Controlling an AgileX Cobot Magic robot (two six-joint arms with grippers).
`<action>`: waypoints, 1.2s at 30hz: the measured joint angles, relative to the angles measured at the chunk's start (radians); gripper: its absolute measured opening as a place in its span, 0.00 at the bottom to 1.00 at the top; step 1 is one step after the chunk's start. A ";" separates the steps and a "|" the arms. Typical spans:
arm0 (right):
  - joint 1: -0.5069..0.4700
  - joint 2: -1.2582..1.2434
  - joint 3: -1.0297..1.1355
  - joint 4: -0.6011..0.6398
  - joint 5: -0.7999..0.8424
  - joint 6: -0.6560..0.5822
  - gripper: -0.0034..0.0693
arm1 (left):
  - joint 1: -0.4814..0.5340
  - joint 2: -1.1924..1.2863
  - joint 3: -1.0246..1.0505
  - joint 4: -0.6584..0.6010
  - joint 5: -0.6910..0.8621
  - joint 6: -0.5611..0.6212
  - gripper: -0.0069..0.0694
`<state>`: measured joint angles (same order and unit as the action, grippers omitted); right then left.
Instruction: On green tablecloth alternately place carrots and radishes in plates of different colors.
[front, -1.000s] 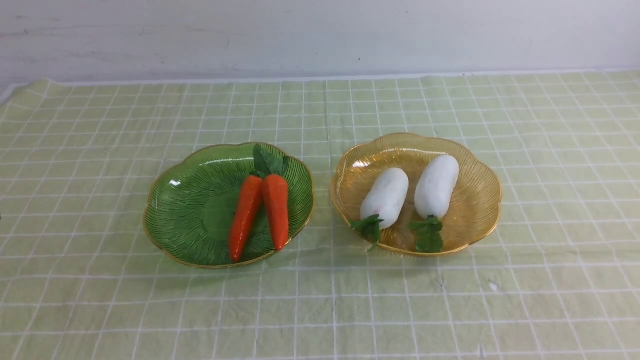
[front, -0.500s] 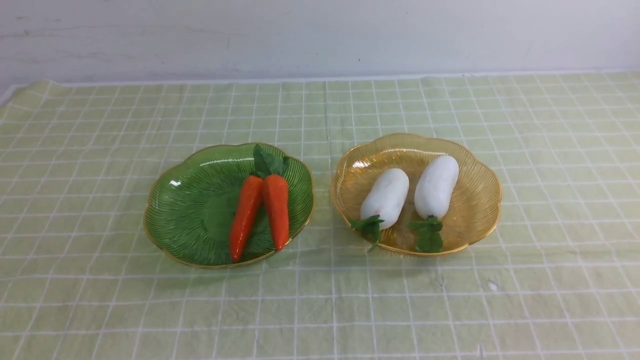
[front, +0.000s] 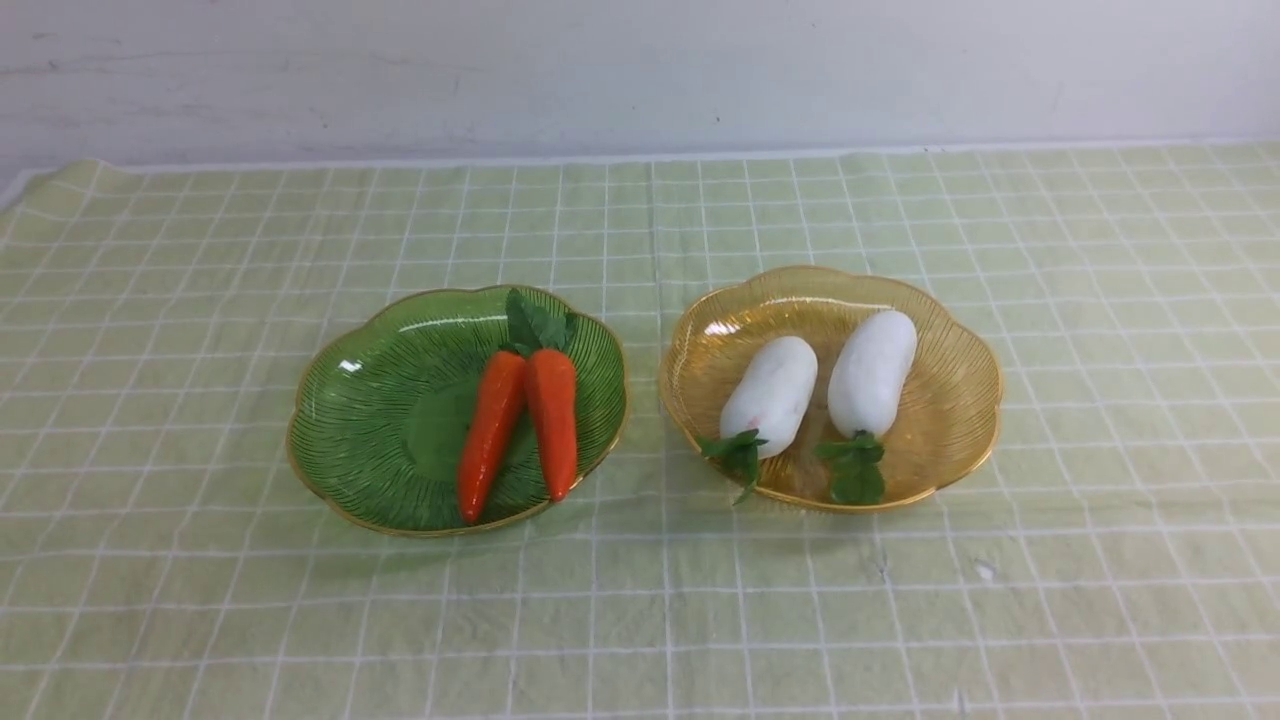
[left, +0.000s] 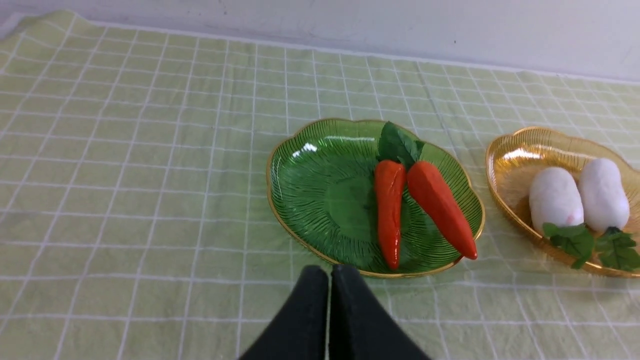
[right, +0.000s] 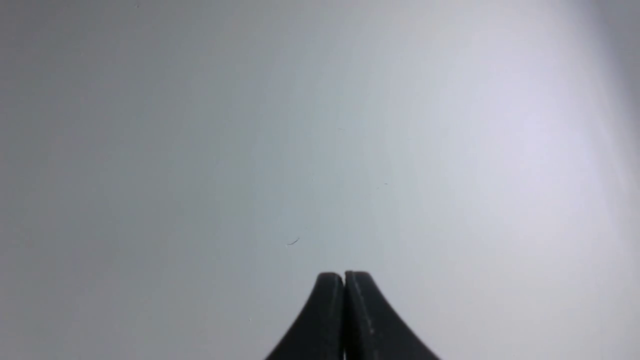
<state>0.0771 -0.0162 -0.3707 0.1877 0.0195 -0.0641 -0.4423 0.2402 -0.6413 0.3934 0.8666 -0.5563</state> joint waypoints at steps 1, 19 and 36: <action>0.000 0.000 0.000 0.000 0.000 0.000 0.03 | 0.000 -0.004 0.000 0.000 0.000 0.000 0.08; 0.000 0.000 0.000 0.000 0.000 0.000 0.03 | 0.042 -0.068 0.161 -0.039 -0.223 0.136 0.08; 0.000 0.000 0.000 0.000 -0.002 0.000 0.03 | 0.424 -0.250 0.669 -0.411 -0.493 0.628 0.08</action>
<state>0.0771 -0.0162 -0.3707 0.1877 0.0175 -0.0641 -0.0184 -0.0102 0.0273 -0.0176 0.3735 0.0717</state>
